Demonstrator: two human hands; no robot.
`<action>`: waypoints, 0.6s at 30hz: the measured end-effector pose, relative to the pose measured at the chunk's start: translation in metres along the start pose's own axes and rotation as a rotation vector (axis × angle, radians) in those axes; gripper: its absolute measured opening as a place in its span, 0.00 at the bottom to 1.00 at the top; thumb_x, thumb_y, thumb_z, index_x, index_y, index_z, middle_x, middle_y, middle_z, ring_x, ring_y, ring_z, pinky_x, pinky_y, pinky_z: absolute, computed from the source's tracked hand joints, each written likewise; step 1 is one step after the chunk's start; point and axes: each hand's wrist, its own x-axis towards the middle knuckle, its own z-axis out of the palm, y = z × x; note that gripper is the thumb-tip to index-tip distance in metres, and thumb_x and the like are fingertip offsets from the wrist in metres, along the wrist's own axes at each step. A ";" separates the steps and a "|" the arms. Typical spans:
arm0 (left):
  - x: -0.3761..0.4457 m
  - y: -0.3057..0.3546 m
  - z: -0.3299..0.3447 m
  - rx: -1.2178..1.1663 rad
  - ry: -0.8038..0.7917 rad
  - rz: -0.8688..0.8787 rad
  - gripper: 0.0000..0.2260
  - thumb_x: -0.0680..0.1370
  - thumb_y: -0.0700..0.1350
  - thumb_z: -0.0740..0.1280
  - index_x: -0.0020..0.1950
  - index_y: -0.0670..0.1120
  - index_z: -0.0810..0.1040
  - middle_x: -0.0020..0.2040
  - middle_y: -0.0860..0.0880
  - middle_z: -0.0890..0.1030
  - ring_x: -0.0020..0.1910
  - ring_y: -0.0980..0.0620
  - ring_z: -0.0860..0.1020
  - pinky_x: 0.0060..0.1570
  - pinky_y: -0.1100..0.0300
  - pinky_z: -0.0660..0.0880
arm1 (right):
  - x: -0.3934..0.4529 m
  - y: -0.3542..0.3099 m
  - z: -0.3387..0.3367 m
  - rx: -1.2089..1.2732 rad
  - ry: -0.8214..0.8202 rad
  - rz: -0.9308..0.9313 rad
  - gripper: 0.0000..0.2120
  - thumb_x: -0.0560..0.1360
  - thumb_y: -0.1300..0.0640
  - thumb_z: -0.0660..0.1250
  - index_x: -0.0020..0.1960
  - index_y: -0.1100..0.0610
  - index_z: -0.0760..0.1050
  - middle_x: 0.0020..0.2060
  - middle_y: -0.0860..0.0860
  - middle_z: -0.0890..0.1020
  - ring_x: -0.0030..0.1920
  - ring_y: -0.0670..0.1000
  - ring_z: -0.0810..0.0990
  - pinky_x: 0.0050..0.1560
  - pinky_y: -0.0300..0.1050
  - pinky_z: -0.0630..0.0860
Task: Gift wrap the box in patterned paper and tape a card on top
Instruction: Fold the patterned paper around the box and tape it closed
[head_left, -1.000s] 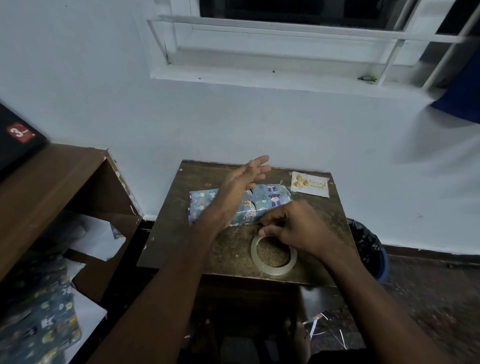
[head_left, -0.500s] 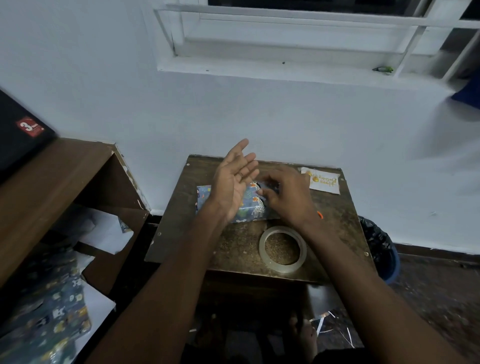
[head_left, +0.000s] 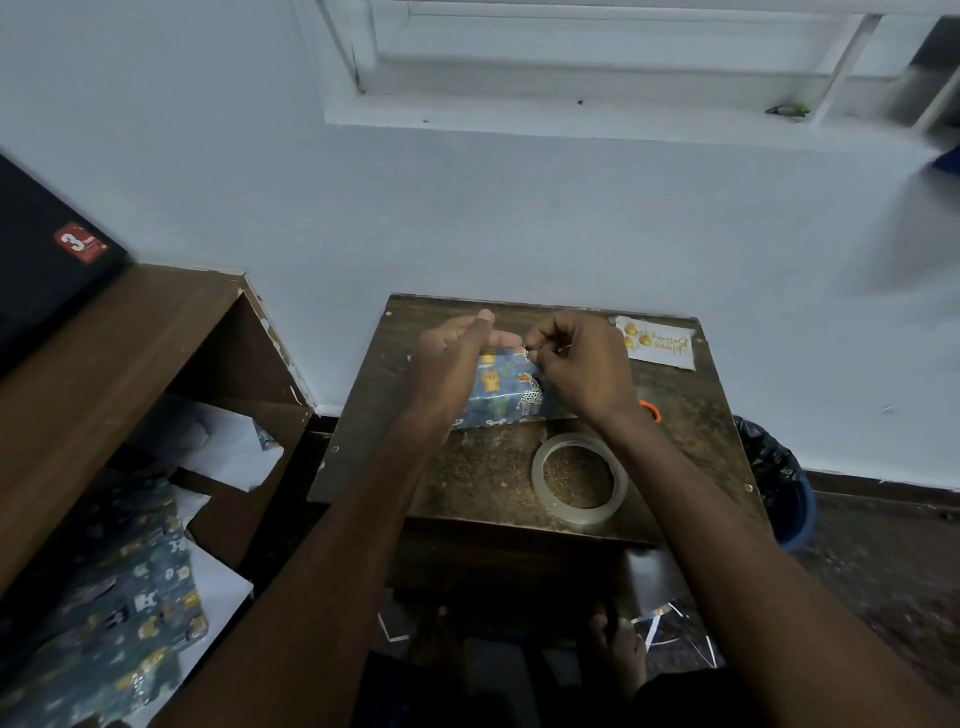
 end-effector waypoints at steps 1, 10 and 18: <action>0.000 -0.001 0.002 0.012 0.010 0.005 0.15 0.86 0.48 0.64 0.55 0.40 0.86 0.42 0.61 0.87 0.43 0.57 0.87 0.46 0.58 0.83 | -0.001 -0.001 -0.001 -0.004 0.001 -0.001 0.12 0.71 0.69 0.71 0.43 0.52 0.85 0.36 0.43 0.84 0.38 0.42 0.82 0.42 0.38 0.77; 0.003 -0.008 0.012 0.277 0.064 0.116 0.17 0.87 0.50 0.62 0.55 0.41 0.88 0.36 0.77 0.79 0.43 0.78 0.75 0.48 0.77 0.68 | -0.010 0.000 -0.005 0.032 0.019 -0.041 0.12 0.71 0.68 0.72 0.44 0.50 0.83 0.37 0.42 0.83 0.38 0.42 0.81 0.38 0.32 0.74; 0.007 -0.016 0.013 0.338 0.116 0.176 0.16 0.86 0.52 0.62 0.43 0.55 0.85 0.51 0.60 0.87 0.57 0.66 0.78 0.65 0.57 0.72 | -0.015 0.007 -0.005 -0.153 -0.029 -0.240 0.16 0.72 0.67 0.70 0.50 0.49 0.89 0.46 0.44 0.87 0.47 0.47 0.82 0.44 0.42 0.73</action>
